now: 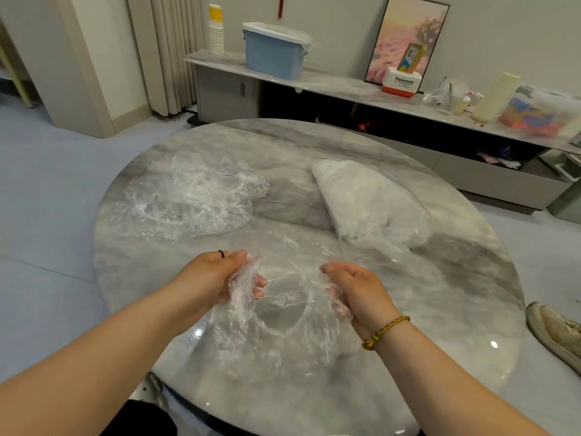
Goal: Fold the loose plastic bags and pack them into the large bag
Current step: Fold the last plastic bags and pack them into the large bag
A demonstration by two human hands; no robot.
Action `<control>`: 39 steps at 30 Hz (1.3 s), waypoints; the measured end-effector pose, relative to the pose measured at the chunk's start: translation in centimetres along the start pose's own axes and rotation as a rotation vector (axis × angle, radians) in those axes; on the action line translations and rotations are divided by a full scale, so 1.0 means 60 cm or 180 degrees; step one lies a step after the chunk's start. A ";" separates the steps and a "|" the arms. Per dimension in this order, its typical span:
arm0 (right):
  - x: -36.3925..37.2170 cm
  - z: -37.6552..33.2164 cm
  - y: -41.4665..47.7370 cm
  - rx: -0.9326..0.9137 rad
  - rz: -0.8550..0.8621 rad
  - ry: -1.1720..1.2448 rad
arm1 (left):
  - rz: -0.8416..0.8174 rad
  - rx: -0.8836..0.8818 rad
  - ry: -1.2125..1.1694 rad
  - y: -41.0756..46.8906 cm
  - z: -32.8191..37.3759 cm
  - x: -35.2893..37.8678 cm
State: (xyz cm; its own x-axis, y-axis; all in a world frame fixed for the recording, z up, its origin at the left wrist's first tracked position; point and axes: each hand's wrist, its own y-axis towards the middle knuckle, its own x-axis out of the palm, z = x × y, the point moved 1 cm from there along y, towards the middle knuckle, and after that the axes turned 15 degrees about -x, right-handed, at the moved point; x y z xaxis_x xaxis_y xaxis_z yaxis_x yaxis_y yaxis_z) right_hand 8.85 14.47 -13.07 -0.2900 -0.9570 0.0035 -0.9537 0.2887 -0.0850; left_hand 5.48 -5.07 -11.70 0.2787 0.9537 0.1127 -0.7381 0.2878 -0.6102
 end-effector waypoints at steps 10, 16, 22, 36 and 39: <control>-0.011 0.019 0.019 -0.0494 0.0052 -0.1551 | 0.1625 0.0949 0.3256 0.008 -0.026 0.000; -0.002 0.010 -0.017 -0.1973 -0.0682 -0.3126 | 0.1380 0.0892 0.4203 0.027 -0.061 0.019; -0.004 0.022 -0.033 -0.2033 -0.2338 -0.3392 | 0.1466 0.0816 0.3773 0.053 -0.062 0.000; -0.015 0.029 -0.034 -0.1561 -0.3076 -0.3845 | 0.1015 0.2355 0.4678 0.069 -0.052 0.008; -0.019 0.032 -0.031 -0.1539 -0.3076 -0.3868 | 0.0961 0.2624 0.4663 0.055 -0.030 -0.006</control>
State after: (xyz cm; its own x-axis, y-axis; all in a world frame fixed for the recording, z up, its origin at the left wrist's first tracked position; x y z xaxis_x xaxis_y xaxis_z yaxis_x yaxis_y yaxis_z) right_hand 11.13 14.98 -14.83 0.4063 -0.1661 -0.8985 -0.7355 -0.6429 -0.2137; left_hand 4.02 -4.61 -15.17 0.0215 0.2428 -0.9698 -0.8337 0.5397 0.1166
